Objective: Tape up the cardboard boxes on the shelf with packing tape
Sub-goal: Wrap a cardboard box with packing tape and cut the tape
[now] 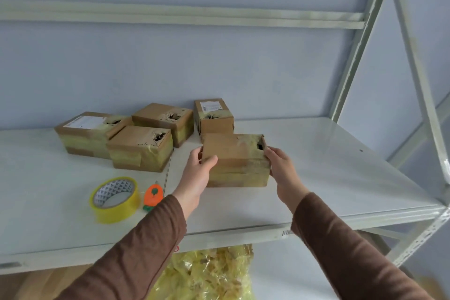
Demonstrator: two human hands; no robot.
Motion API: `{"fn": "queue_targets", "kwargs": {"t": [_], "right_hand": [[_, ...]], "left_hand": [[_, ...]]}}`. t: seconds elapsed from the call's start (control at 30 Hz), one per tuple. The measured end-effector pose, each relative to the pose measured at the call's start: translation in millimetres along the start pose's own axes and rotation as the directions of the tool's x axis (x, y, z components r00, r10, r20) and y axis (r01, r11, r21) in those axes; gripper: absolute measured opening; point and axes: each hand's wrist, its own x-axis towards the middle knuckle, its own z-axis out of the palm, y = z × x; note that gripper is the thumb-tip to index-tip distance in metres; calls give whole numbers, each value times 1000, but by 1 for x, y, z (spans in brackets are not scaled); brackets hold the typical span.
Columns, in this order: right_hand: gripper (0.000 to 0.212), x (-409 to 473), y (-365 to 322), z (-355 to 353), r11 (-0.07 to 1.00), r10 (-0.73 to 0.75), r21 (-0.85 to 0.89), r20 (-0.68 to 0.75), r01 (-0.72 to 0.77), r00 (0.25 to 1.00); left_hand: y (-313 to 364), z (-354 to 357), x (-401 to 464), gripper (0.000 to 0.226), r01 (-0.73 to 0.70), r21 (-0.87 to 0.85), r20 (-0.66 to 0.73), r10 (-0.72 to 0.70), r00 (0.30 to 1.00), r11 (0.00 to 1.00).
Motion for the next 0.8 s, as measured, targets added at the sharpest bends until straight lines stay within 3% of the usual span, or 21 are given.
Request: {"fn": "queue_targets", "kwargs": {"t": [0.1, 0.17, 0.23, 0.27, 0.3, 0.4, 0.47, 0.53, 0.63, 0.73, 0.8], "right_hand": [[35, 0, -10, -3, 992, -51, -115, 15, 53, 999], [40, -8, -9, -3, 896, -315, -345, -52, 278, 948], [33, -31, -11, 7, 638, -691, -471, -1, 609, 723], [29, -44, -10, 17, 537, -778, -457, 57, 709, 626], [27, -57, -8, 30, 488, -803, -418, 127, 766, 582], [35, -83, 12, 77, 524, -680, -340, 385, 781, 624], [51, -88, 30, 108, 565, -524, -378, 522, 733, 673], [64, -86, 42, 139, 556, -388, -470, 583, 686, 714], [74, -84, 53, 177, 492, -256, -604, 589, 627, 767], [82, -84, 62, 198, 458, -220, -668, 554, 587, 803], [85, -82, 62, 200, 566, -224, -612, 530, 552, 818]], "left_hand": [[2, 9, -11, 44, -37, 50, -28, 38, 999, 998], [6, -1, -20, 58, -98, 211, -12, 103, 995, 973], [9, -22, -31, 63, -209, 384, 43, 209, 977, 899], [10, -36, -37, 63, -258, 462, 84, 248, 965, 848], [11, -52, -43, 63, -291, 547, 114, 275, 955, 785], [14, -103, -48, 70, -263, 816, 145, 258, 955, 515], [16, -132, -43, 73, -172, 943, 132, 156, 979, 285], [14, -152, -38, 74, -112, 985, 107, 46, 993, 130], [7, -164, -32, 56, -123, 992, 122, 24, 992, 36], [4, -166, -30, 24, -151, 987, 146, 94, 985, 51], [2, -166, -31, 6, -174, 979, 157, 148, 976, 108]]}}
